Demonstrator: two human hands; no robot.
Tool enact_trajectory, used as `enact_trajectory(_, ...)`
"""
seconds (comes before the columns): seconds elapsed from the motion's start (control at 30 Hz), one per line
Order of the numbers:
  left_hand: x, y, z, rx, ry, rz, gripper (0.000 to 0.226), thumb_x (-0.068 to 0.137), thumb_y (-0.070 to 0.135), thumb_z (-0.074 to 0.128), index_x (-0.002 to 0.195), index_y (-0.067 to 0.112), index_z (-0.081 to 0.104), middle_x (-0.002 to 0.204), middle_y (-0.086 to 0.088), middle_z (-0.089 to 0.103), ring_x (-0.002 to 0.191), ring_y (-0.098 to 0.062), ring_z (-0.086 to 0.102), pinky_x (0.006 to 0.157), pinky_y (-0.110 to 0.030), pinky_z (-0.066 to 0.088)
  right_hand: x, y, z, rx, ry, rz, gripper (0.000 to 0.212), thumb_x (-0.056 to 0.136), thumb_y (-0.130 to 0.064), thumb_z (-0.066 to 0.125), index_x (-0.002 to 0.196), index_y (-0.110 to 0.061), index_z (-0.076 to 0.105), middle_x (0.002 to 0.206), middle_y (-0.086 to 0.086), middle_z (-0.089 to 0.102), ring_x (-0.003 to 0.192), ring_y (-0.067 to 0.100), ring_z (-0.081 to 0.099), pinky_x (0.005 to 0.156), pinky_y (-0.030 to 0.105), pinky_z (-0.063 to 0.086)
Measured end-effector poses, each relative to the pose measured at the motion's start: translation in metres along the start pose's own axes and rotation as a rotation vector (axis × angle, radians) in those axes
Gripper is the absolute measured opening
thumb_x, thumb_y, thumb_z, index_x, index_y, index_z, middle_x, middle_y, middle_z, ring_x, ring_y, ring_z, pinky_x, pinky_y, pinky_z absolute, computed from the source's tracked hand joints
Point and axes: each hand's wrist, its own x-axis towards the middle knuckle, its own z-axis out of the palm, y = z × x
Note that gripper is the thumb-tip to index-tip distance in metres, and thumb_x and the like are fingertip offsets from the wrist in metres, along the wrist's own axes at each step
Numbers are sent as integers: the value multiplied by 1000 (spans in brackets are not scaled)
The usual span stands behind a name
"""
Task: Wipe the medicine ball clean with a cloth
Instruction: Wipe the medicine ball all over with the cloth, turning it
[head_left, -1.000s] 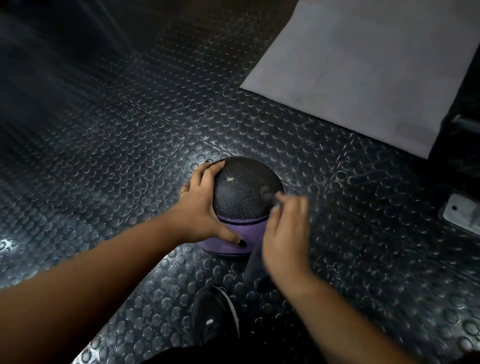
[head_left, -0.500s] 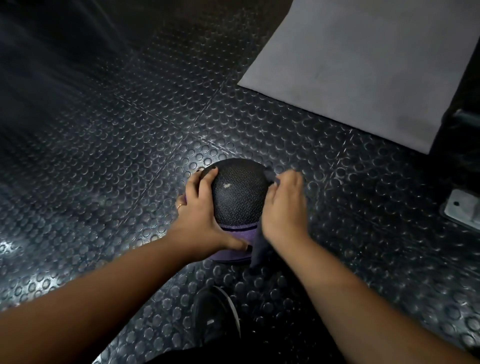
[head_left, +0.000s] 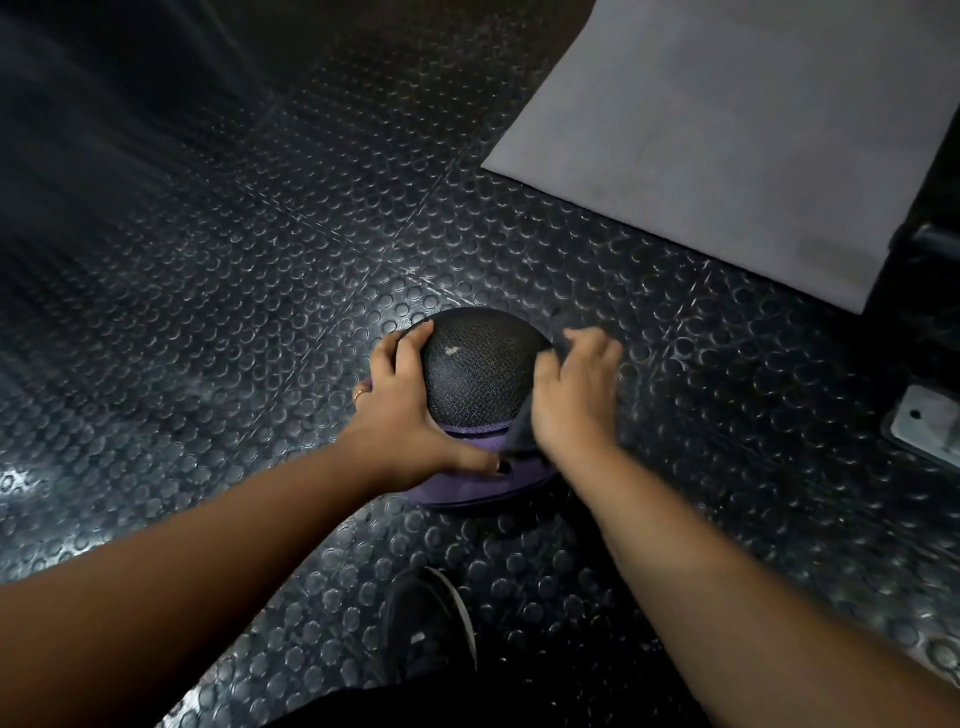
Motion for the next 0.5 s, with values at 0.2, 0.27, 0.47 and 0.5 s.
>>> enact_trajectory(0.2,-5,9,4,33,2,12,150,31,54,92,151,45,1,156,18,-3,142,-42,17,111,-55,33,-50,-1,-3,-81,196,-332,23,89,-12,40,109,-8,50,115,6,40,109,22,43,91,37,42)
enact_trajectory(0.27,-10,7,7,49,-2,30,154,29,56,94,151,45,2,155,22,-6,142,-42,16,113,-56,31,-6,-2,-2,-157,130,-245,20,92,-10,46,110,-11,53,119,8,44,110,25,41,90,36,38)
enact_trajectory(0.47,-4,6,4,47,-1,34,156,24,66,93,150,47,3,155,20,-2,144,-41,17,115,-58,30,73,-10,3,-148,-234,107,28,97,-12,37,121,-9,51,130,13,42,122,32,39,96,39,36)
enact_trajectory(0.5,-2,6,2,39,-2,26,156,22,68,92,150,47,4,155,18,1,143,-40,19,115,-57,30,63,-13,2,-158,-176,43,27,96,-10,38,119,-10,52,128,13,42,121,31,39,96,39,36)
